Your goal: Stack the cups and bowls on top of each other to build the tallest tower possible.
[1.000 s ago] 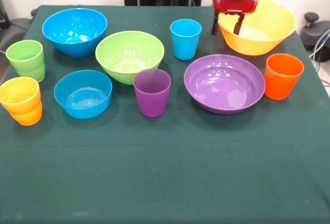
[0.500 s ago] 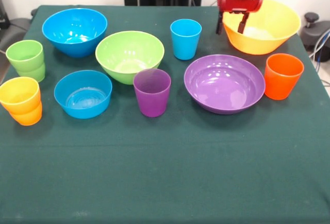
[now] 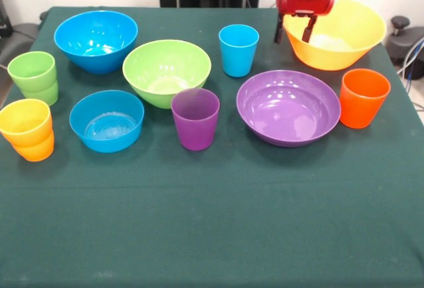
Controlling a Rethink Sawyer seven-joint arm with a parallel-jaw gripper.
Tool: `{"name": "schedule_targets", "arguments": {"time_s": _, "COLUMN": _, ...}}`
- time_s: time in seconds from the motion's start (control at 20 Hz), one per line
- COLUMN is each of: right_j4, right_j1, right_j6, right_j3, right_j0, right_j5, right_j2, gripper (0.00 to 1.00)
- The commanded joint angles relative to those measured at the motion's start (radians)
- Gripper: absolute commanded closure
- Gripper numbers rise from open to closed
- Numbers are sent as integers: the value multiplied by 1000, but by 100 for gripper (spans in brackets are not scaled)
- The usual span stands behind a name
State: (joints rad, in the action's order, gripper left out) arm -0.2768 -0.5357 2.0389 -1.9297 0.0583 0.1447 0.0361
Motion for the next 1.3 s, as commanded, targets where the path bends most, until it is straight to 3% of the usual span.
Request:
{"name": "schedule_targets", "arguments": {"time_s": 0.05, "right_j4": -8, "right_j1": -13, "right_j6": 72, "right_j3": 73, "right_j0": 6, "right_j5": -8, "right_j2": -47, "gripper": 0}}
{"name": "schedule_targets", "arguments": {"time_s": 0.4, "right_j4": -18, "right_j1": -36, "right_j6": 56, "right_j3": 63, "right_j0": -5, "right_j5": 0, "right_j2": -54, "gripper": 0}}
{"name": "schedule_targets", "arguments": {"time_s": 0.5, "right_j4": -9, "right_j1": -33, "right_j6": 92, "right_j3": 50, "right_j0": 6, "right_j5": -49, "right_j2": -37, "gripper": 0}}
{"name": "schedule_targets", "arguments": {"time_s": 0.55, "right_j4": -17, "right_j1": -29, "right_j6": 82, "right_j3": 64, "right_j0": 22, "right_j5": -40, "right_j2": -23, "gripper": 0}}
{"name": "schedule_targets", "arguments": {"time_s": 0.7, "right_j4": -20, "right_j1": -16, "right_j6": 54, "right_j3": 68, "right_j0": -21, "right_j5": -21, "right_j2": -76, "gripper": 0}}
{"name": "schedule_targets", "arguments": {"time_s": 1.3, "right_j4": -19, "right_j1": -20, "right_j6": 61, "right_j3": 64, "right_j0": -2, "right_j5": -18, "right_j2": -61, "gripper": 0}}
